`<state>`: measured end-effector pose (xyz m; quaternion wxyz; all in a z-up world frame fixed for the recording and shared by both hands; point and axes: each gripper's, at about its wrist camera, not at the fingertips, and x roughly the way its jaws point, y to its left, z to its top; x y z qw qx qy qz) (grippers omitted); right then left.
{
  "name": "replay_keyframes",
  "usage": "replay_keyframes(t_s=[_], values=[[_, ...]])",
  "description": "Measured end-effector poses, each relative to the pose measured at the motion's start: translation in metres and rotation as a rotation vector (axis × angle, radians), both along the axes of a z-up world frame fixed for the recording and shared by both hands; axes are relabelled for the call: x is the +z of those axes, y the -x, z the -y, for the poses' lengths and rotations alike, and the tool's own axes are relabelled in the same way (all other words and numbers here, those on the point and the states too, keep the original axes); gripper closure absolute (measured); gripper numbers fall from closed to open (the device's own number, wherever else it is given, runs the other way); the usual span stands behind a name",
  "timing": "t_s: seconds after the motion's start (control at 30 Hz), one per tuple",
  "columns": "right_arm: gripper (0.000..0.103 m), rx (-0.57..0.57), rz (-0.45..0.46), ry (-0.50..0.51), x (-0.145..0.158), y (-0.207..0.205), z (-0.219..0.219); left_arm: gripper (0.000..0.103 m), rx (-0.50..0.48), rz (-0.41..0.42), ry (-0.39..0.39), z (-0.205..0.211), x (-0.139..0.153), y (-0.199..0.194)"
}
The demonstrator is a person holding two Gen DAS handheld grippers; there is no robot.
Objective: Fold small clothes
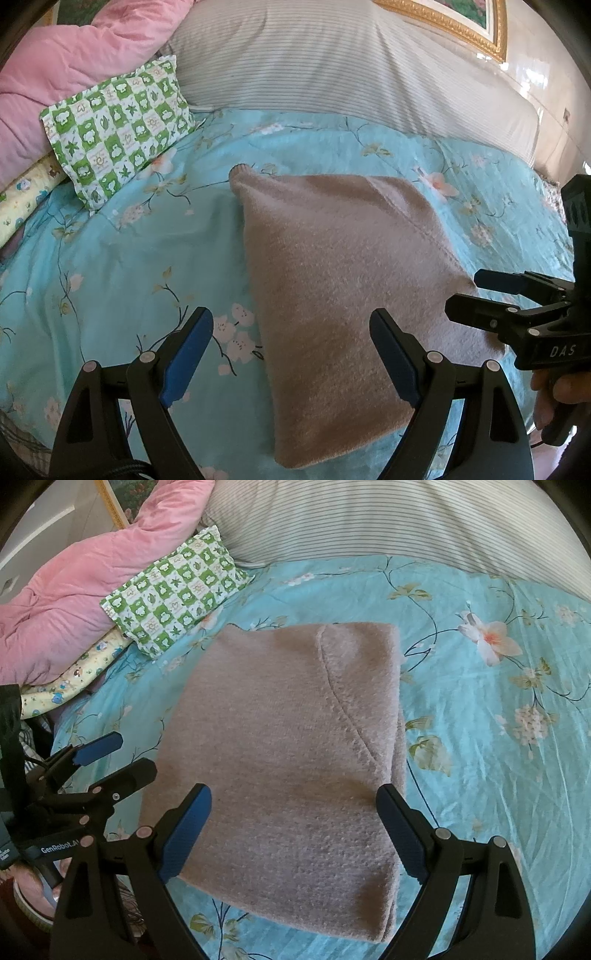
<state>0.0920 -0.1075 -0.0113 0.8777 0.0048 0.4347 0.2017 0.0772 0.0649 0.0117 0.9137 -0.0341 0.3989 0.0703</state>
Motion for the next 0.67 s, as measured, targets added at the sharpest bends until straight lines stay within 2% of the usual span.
replay_keyframes(t_s=[0.67], values=[[0.012, 0.002, 0.002, 0.000, 0.0019, 0.0012, 0.0009, 0.016, 0.012, 0.000, 0.003, -0.0046, 0.0014, 0.0046]])
